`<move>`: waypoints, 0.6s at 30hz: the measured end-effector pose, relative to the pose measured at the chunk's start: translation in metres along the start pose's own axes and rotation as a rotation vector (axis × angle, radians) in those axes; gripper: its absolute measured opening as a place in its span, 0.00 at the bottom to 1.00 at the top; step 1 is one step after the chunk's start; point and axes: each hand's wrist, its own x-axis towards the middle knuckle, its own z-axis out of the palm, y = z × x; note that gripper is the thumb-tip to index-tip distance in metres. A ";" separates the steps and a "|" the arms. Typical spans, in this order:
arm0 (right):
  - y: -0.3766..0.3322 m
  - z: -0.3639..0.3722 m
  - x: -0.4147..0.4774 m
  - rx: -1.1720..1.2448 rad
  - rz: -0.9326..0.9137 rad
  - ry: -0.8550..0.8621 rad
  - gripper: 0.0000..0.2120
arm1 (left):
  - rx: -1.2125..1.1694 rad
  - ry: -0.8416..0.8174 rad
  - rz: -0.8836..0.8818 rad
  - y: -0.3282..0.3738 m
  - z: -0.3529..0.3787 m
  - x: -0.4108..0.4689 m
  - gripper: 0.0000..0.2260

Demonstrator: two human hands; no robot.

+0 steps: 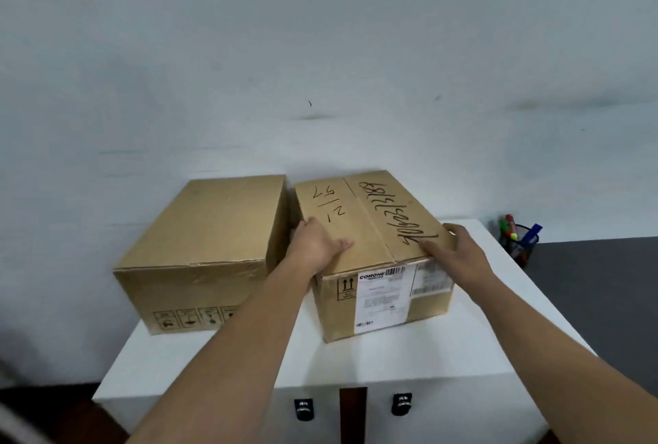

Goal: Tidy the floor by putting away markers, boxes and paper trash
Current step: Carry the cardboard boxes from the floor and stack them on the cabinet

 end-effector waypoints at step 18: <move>0.002 0.030 0.016 0.379 -0.121 -0.131 0.27 | 0.259 0.564 -0.313 -0.073 -0.116 0.016 0.38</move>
